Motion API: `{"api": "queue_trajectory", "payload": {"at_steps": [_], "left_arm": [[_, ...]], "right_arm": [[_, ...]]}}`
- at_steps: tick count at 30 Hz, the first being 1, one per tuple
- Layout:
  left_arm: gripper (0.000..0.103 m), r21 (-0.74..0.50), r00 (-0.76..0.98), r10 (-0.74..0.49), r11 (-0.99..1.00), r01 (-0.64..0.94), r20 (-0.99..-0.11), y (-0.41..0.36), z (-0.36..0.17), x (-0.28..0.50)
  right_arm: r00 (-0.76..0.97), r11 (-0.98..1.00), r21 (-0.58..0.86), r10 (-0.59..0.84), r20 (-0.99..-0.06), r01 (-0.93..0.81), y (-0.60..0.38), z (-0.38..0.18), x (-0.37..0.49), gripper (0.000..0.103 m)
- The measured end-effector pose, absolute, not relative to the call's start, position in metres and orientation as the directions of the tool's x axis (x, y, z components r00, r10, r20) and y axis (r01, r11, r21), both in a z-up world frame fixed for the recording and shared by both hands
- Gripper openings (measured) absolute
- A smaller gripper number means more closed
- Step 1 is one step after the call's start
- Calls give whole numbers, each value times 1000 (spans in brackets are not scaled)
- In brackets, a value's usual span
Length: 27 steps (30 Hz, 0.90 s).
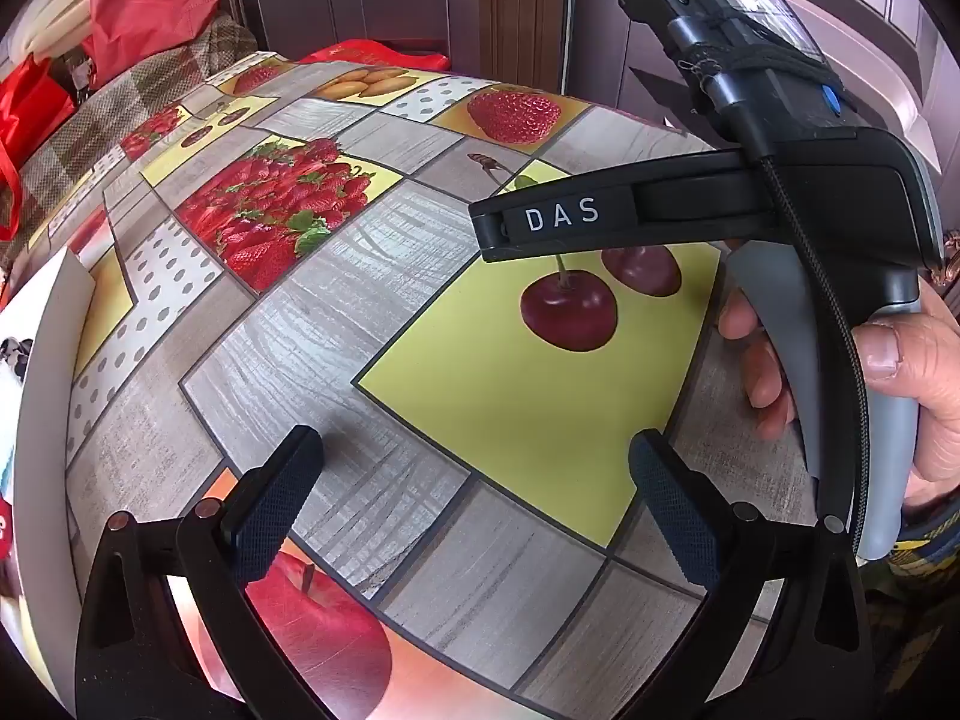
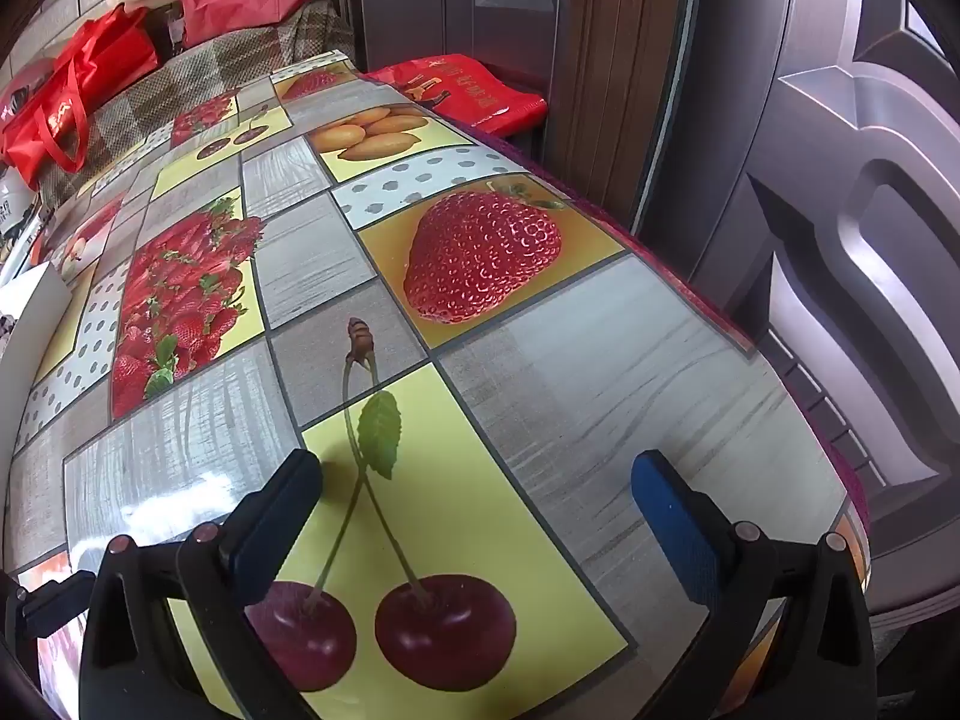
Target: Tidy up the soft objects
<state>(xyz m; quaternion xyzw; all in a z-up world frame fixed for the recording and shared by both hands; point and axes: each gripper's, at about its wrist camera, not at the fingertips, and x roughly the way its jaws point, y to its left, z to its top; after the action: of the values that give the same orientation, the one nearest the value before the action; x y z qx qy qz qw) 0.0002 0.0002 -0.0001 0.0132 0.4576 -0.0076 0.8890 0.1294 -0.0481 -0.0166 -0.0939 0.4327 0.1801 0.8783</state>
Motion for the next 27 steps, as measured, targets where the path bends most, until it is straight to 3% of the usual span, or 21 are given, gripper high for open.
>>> {"api": "queue_trajectory", "payload": {"at_steps": [27], "left_arm": [[102, 18, 583, 0, 1000, 26, -813, 0, 0, 0]], "right_arm": [[546, 917, 1, 238, -803, -398, -32, -17, 137, 103]]}}
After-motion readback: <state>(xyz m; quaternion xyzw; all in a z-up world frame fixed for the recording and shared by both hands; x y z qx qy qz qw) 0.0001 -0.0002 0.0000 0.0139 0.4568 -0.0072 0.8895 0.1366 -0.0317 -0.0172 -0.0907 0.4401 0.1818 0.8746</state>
